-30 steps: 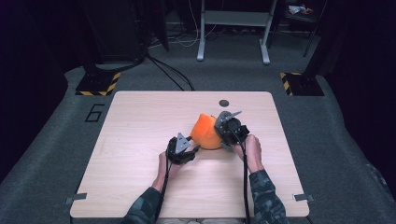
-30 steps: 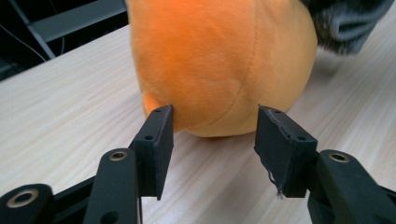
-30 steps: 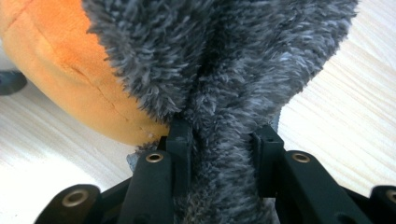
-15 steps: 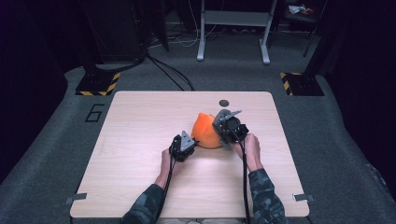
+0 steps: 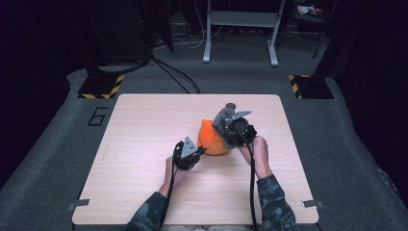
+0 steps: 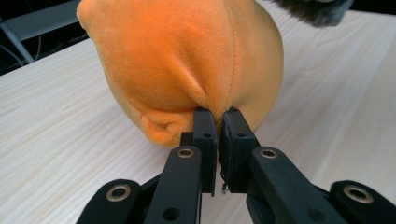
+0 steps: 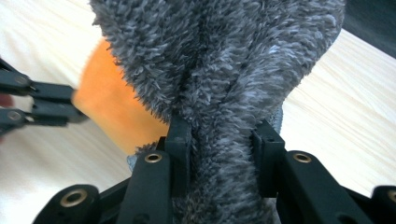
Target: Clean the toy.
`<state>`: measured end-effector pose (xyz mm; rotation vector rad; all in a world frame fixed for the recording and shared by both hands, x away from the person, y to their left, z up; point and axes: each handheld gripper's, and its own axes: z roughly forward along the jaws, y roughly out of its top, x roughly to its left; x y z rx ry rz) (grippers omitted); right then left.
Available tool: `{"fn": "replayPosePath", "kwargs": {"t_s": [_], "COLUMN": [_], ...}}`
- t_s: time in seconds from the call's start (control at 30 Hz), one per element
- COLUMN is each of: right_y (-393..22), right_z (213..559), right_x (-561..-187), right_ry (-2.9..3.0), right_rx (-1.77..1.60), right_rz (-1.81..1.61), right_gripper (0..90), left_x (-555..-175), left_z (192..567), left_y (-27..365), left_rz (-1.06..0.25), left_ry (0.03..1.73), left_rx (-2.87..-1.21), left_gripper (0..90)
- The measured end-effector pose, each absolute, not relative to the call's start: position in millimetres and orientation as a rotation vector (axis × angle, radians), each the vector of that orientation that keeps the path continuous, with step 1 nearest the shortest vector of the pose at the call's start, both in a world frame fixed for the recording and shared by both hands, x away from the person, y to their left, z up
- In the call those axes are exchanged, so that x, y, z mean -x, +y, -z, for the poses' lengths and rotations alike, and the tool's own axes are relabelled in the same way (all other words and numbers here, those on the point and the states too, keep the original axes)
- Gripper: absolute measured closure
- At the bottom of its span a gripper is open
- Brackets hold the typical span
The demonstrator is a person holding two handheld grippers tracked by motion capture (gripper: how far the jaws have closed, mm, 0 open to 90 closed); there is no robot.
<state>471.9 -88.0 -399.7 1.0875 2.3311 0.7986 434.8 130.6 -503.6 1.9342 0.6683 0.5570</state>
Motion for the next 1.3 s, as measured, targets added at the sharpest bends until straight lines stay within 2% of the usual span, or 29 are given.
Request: {"fn": "replayPosePath", "kwargs": {"t_s": [0.17, 0.43, 1.1, 1.3], "right_y": [-68.5, -59.3, -94.6, -109.5], "right_z": [402.1, 410.8, 437.0, 459.2], "right_x": [-469.2, -473.7, -480.9, -494.4], "right_ry": [2.378, 2.374, 2.391, 2.425], "right_rx": [-1.051, -1.041, -1.197, -1.306], "right_rz": [-0.789, -0.747, -0.661, -0.575], "right_gripper": [65.3, 65.5, 65.5, 65.5], "left_x": [-433.4, -437.8, -442.2, -443.3], "left_z": [506.2, 512.4, 518.1, 519.5], "left_y": [133.5, 135.1, 141.6, 142.7], "left_rz": [-0.534, -0.531, -0.509, -0.5], "left_ry": [0.658, 0.715, 0.75, 0.757], "left_rx": [-1.91, -1.9, -1.889, -1.881], "left_gripper": [85.6, 85.2, 84.8, 84.7]}}
